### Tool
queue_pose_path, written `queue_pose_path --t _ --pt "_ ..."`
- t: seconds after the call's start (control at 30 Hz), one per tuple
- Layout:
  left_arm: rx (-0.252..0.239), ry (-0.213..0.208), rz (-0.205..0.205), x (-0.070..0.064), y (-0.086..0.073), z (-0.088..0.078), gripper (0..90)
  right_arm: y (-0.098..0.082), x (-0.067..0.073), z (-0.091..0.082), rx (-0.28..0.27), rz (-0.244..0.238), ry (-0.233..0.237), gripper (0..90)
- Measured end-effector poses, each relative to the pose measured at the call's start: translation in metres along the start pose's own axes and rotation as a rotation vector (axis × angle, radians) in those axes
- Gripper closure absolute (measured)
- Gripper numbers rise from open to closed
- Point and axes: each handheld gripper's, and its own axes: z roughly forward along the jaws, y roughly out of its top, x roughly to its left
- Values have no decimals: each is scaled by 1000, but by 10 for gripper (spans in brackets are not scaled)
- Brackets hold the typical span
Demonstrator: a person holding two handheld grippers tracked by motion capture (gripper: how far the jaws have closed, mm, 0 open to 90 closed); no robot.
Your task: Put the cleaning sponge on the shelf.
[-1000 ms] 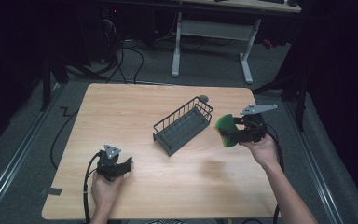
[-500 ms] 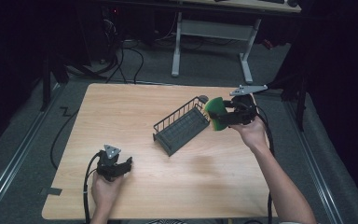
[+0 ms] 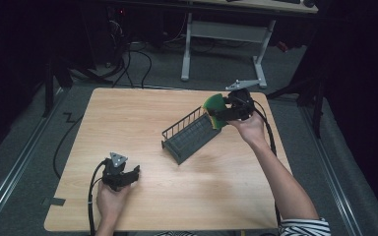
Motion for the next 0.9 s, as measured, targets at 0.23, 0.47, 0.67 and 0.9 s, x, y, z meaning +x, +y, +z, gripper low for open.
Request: queue_pose_path --t 0.23,0.47,0.67,0.9 --pt "3 0 4 0 0 0 324 7 5 22 5 -11 0 256" --pt "1 -3 8 -1 0 0 323 8 12 43 1 -34 -4 254" --pt "0 -4 5 -1 0 0 323 5 13 60 27 -28 13 252" --pt "1 -5 8 -1 0 0 323 1 12 73 44 -15 15 251"
